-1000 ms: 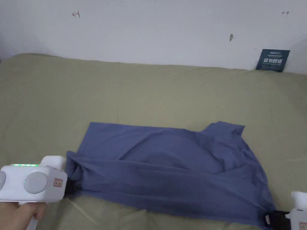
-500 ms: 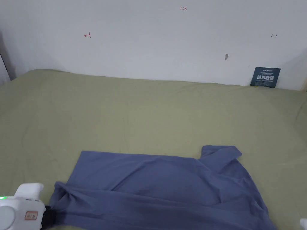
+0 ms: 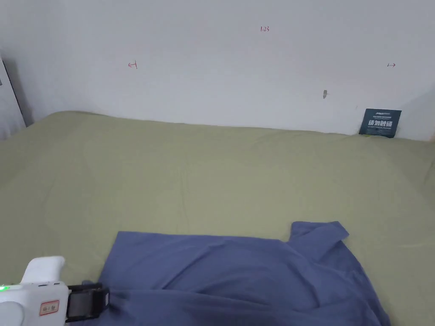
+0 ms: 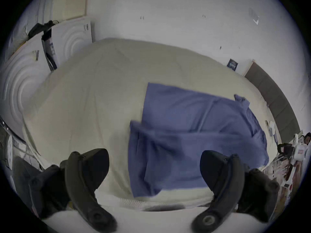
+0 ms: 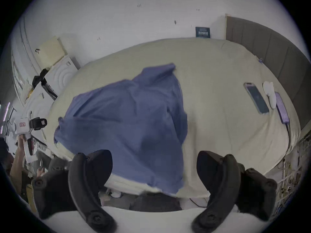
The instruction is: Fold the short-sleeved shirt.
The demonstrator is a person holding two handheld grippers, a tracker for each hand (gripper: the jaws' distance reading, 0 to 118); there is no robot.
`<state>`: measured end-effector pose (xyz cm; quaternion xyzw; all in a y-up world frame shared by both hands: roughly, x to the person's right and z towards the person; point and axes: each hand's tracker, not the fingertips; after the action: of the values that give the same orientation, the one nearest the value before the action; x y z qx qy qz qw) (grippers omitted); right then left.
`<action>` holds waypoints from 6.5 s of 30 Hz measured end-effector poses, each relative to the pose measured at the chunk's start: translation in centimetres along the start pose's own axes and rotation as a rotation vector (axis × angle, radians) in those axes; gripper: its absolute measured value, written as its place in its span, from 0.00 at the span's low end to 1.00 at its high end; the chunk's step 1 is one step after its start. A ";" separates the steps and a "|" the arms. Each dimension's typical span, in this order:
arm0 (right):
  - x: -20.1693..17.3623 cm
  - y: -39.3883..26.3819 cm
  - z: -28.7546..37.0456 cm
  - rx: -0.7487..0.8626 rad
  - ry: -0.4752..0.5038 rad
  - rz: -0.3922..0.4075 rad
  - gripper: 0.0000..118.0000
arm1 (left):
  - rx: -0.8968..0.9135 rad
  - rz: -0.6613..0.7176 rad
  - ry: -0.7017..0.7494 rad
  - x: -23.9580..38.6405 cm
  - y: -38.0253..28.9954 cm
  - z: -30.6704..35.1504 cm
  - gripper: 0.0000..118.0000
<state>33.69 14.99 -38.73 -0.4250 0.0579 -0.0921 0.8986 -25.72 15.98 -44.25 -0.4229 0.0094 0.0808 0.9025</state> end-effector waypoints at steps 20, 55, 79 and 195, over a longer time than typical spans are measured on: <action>0.7 10.0 -12.6 0.031 -0.102 0.057 0.02 | -0.125 -0.102 0.113 3.0 12.0 -18.7 0.97; 2.4 15.3 -14.3 -0.092 -0.107 0.108 0.03 | -0.109 -0.115 0.060 2.4 12.4 -15.0 0.01; 1.5 -4.1 -0.3 -0.055 0.007 0.082 0.06 | 0.002 -0.111 -0.063 -4.8 -5.8 -0.4 0.31; -15.6 -3.0 9.6 0.676 -0.196 0.141 0.01 | -0.310 -0.275 -0.242 17.3 -0.5 -3.1 0.46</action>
<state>19.88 23.70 -29.96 -0.1053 -0.0330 -0.0025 0.9939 -8.42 15.66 -47.33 -0.5407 -0.1688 0.0077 0.8241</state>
